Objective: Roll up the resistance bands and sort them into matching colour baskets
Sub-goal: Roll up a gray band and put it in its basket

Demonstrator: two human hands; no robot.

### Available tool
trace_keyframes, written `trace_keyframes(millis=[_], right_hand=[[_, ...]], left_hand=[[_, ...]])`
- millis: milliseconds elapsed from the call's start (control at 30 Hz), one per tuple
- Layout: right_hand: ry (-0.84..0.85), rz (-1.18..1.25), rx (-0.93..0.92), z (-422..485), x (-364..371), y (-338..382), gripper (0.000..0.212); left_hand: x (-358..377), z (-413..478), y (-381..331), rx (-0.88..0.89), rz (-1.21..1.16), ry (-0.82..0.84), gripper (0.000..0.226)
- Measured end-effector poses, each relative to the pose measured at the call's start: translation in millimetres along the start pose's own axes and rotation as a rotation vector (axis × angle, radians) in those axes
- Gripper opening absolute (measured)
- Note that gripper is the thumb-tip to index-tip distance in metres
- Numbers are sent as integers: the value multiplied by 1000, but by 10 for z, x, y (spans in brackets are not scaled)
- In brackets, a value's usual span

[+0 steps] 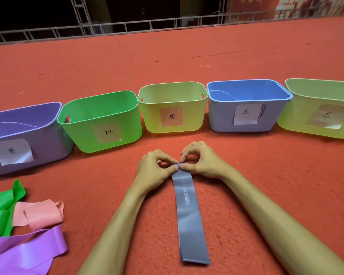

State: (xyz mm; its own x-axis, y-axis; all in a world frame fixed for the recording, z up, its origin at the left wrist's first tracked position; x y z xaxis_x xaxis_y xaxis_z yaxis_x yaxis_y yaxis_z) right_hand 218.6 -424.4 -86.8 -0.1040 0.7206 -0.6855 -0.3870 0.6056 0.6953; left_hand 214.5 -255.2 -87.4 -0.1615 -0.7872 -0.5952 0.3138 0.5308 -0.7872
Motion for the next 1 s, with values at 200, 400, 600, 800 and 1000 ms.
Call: trace_keyframes(millis=[200,400,600,800,1000], right_hand=[[-12,46,1,-4,-46,3,8],[-94,48,-63,-32,-77,75,5],[-125,61,-50,-34,-102,29,12],[-72,80,-33,-13,-89,20,14],[-60,54,-9,-1,-88,-11,5]], left_hand=[[-16,-20,3,-2,-46,-67,19],[-65,-33,5,24,-80,-130,14],[-46,-14,8,-5,48,-116,4],[-49,-4,-11,9,15,-98,6],[-35,14,39,1,-44,-80,14]])
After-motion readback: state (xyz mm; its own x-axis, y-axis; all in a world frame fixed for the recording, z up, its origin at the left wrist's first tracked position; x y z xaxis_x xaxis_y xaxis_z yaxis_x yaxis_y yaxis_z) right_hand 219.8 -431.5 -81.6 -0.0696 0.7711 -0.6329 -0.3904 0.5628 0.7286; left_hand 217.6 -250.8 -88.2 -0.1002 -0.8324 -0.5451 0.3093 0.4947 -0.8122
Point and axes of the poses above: each hand's wrist, its own z-axis towards the middle knuckle, its own x-axis out of the palm, y = z × x, the point moved 9 cm from there along z, towards the middle knuckle, and after that the axes turned 4 degrees about y, right-handed, at the moved point
